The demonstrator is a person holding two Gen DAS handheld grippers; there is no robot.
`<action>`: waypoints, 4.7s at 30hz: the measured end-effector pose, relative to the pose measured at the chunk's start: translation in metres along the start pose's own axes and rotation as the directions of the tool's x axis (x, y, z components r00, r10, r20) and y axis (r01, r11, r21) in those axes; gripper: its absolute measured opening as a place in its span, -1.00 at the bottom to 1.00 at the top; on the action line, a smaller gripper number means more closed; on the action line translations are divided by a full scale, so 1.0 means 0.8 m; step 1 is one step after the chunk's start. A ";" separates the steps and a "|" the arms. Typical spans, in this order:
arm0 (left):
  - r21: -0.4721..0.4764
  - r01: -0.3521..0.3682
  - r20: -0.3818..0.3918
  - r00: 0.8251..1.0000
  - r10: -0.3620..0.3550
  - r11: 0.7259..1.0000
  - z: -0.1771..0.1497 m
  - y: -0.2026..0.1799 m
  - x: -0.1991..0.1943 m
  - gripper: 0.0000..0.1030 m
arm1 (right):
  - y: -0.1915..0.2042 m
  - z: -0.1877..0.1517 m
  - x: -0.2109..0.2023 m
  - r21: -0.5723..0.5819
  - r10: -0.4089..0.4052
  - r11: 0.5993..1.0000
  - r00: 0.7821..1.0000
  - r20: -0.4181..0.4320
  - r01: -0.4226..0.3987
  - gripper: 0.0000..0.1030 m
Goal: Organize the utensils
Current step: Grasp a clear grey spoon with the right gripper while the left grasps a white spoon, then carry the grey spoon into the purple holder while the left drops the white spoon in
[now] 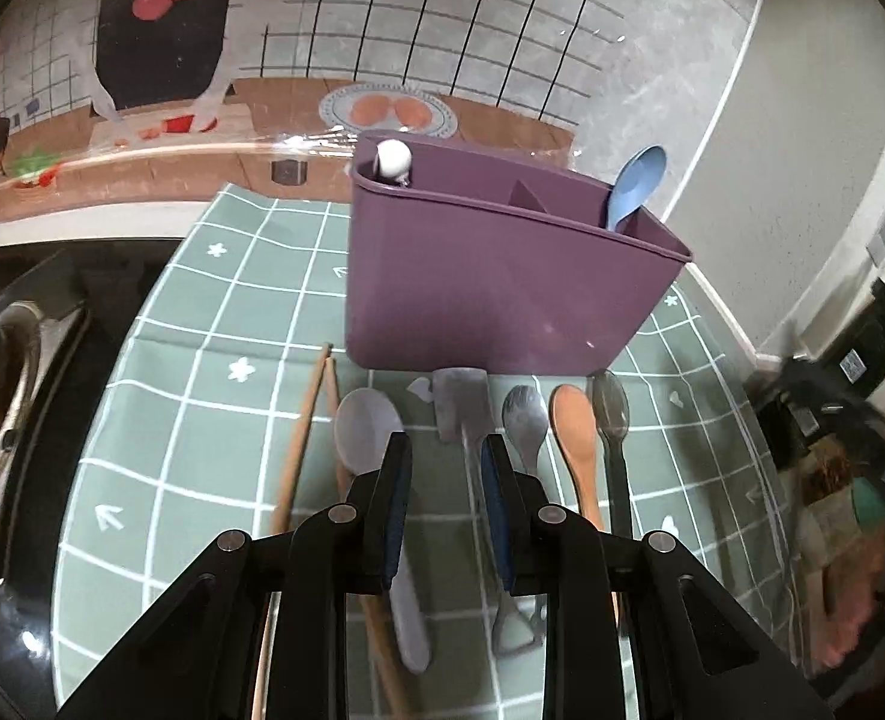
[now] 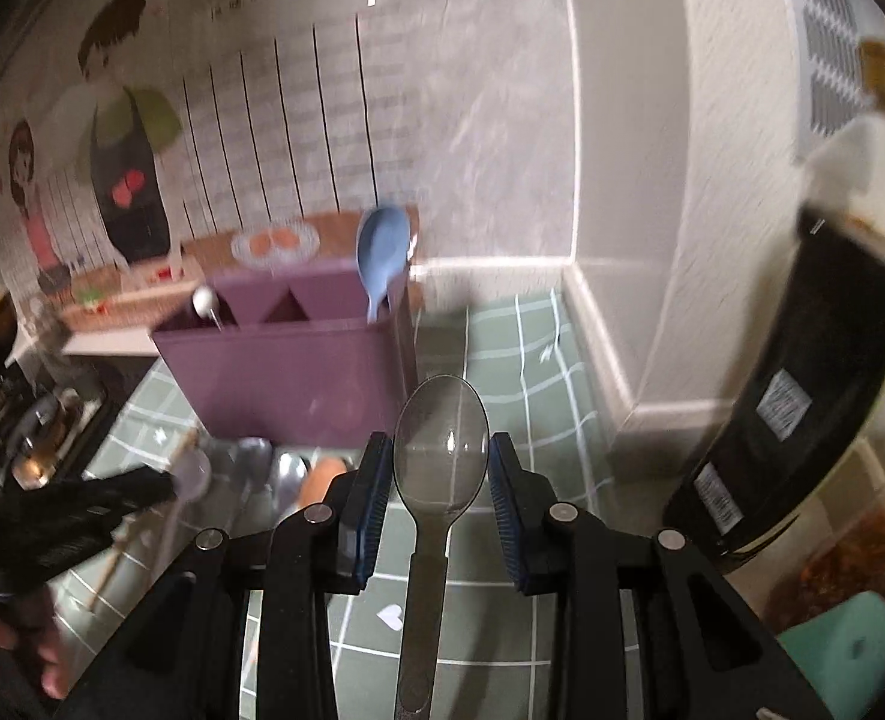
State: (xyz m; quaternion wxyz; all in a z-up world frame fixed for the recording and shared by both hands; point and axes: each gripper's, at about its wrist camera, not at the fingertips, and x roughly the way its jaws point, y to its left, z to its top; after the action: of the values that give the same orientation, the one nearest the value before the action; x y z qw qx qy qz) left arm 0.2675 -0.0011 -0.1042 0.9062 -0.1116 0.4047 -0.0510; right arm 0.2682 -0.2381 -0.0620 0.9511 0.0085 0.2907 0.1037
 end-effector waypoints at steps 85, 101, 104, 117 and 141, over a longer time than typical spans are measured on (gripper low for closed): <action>0.148 -0.164 0.553 0.831 0.056 0.975 0.189 -0.043 -0.206 -0.97 | 0.070 0.181 -0.101 -0.116 0.062 0.993 0.930 0.362 -0.022 -0.42; 0.121 -0.170 0.459 0.883 0.097 0.978 0.206 -0.011 -0.070 -0.97 | 0.082 0.200 0.065 -0.102 0.048 0.995 0.951 0.306 -0.017 -0.42; 0.117 -0.167 0.443 0.891 0.099 0.979 0.206 -0.007 -0.047 -0.97 | 0.082 0.194 0.090 -0.106 0.045 0.994 0.955 0.292 -0.015 -0.42; 0.104 -0.144 0.364 0.927 0.097 0.984 0.198 0.005 0.003 -0.96 | 0.078 0.174 0.141 -0.132 0.067 0.990 0.971 0.228 -0.037 -0.42; 0.090 -0.008 0.250 0.968 -0.015 0.996 0.167 0.004 -0.030 -0.61 | 0.048 0.130 0.081 -0.039 0.157 0.987 0.985 0.072 -0.155 -0.38</action>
State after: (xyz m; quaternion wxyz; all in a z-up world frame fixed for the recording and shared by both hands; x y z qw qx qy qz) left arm 0.3507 0.0278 -0.0010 0.9541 -0.0769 0.2840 -0.0565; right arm 0.3714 -0.1827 -0.0083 0.9503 0.0193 0.2514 0.1825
